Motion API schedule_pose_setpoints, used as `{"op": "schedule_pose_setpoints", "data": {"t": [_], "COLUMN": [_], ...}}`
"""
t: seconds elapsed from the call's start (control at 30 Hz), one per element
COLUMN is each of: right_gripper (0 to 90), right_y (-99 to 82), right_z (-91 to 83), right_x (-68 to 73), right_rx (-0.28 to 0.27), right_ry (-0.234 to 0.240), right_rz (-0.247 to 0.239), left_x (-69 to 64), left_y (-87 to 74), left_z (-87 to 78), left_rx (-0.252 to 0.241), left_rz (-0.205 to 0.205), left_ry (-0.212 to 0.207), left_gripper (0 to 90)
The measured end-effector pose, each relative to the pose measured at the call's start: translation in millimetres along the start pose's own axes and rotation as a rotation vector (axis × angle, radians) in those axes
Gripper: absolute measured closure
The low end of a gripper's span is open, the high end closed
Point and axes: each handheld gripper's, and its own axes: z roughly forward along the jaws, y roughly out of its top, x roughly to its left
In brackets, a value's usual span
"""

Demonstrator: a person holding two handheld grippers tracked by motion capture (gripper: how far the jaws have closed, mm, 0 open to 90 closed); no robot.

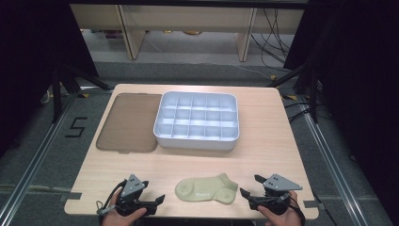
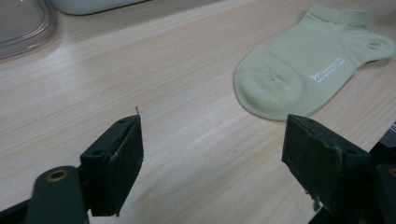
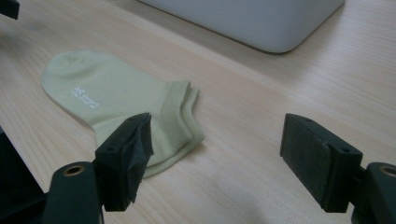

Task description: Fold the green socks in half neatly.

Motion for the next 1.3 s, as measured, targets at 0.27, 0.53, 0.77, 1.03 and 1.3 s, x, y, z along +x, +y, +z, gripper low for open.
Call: {"op": "schedule_pose_setpoints", "data": {"t": [0.27, 0.53, 0.77, 1.03, 1.3], "right_gripper": [26.8, 26.8, 26.9, 26.8, 26.8], "right_y": [0.2, -0.4, -0.8, -1.2, -1.7], "right_z": [1.3, -0.8, -1.9, -2.0, -1.6], "right_x": [0.2, -1.3, -0.5, -1.9, 0.6], "right_rx": [0.012, 0.015, 0.019, 0.007, 0.021], "right_ry": [0.035, 0.002, 0.016, 0.01, 0.01], "right_rz": [-0.006, -0.017, -0.01, -0.025, 0.001], "left_x": [-12.4, -23.3, -26.9, -26.5, -27.2], "left_y": [14.6, 22.9, 28.9, 33.2, 33.9], "left_z": [22.0, 35.5, 44.3, 49.0, 56.2], "left_rx": [0.025, 0.031, 0.044, 0.063, 0.073], "left_rz": [0.02, 0.014, 0.027, 0.041, 0.007], "left_ry": [-0.01, -0.02, -0.039, -0.035, -0.028], "left_gripper": [33.5, 41.6, 44.8, 44.3, 41.8]}}
